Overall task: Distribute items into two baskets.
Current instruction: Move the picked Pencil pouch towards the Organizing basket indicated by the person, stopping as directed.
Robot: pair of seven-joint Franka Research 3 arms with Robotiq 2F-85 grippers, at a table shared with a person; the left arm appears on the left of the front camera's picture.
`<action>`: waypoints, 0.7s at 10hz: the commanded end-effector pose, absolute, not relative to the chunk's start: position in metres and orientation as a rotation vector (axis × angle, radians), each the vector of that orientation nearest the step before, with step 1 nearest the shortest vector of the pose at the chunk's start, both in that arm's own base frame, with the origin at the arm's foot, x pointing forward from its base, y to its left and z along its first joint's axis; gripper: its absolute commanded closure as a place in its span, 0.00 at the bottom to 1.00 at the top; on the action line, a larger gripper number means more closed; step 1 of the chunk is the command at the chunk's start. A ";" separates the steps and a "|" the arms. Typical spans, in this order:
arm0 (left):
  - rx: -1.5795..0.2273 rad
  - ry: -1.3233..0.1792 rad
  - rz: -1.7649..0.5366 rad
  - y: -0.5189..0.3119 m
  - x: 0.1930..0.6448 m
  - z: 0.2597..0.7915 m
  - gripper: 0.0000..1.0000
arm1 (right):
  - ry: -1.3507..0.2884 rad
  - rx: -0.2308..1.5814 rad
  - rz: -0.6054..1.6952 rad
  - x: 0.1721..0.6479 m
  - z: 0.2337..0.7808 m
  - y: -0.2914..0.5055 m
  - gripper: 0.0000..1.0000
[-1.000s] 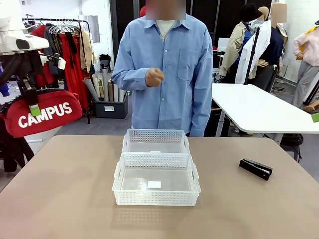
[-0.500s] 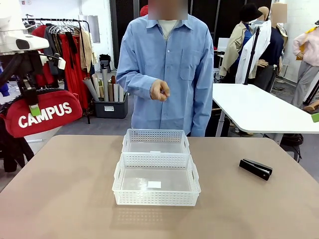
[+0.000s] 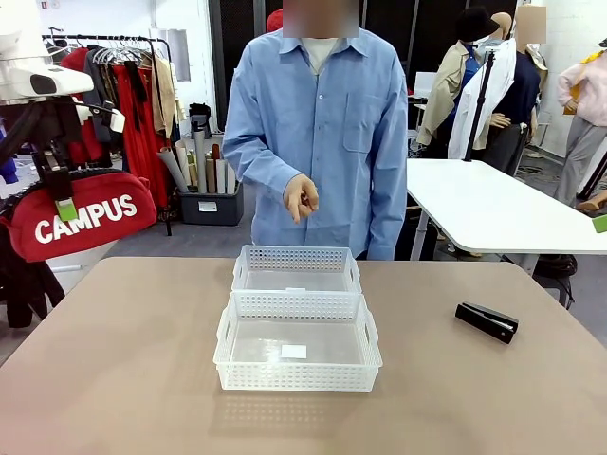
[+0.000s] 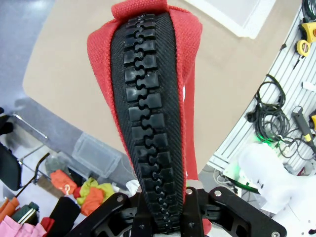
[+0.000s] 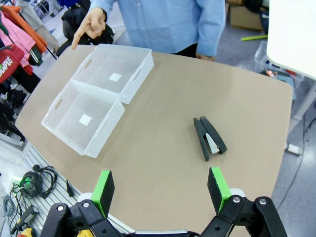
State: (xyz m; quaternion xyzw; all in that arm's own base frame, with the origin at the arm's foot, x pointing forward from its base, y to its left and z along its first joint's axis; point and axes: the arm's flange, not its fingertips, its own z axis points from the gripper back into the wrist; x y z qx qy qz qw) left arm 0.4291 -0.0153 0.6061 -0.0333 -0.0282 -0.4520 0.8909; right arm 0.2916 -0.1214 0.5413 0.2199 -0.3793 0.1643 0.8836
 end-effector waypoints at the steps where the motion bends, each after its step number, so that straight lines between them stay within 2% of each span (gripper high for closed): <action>1: -0.064 -0.064 -0.930 -0.014 0.430 0.608 1.00 | -0.798 0.475 0.345 0.291 0.541 -0.123 0.00; 7: -0.069 -0.059 -0.938 -0.015 0.429 0.606 1.00 | -0.798 0.475 0.345 0.291 0.541 -0.123 0.00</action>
